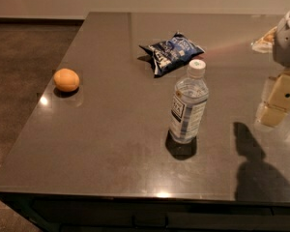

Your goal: Pick blue plastic bottle

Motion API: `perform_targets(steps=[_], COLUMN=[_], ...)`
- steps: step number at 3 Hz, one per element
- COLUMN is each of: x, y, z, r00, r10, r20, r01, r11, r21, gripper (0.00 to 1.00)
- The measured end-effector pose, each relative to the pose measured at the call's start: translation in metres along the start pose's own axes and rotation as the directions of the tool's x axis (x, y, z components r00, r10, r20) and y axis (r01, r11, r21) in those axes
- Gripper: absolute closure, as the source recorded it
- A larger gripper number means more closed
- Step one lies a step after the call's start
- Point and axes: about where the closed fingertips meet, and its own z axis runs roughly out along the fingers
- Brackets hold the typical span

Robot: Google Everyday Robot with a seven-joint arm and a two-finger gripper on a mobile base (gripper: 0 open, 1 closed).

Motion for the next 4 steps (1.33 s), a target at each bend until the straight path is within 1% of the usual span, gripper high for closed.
perform_targets(steps=[1, 2, 3, 4], x=[0.000, -0.015, -0.049, -0.074], y=[0.000, 0.002, 0.006, 0.011], z=[0.000, 0.006, 0.021, 0.031], r00=[1.000, 0.998, 0.977, 0.953], r10=[0.000, -0.003, -0.007, -0.016], r20=[0.000, 0.068, 0.215, 0.304], r01=[0.000, 0.003, 0.012, 0.032], r11=[1.0000, 1.0000, 0.9996, 0.9983], r21=[0.000, -0.005, -0.024, -0.049], gripper=[0.00, 0.00, 0.00, 0.00])
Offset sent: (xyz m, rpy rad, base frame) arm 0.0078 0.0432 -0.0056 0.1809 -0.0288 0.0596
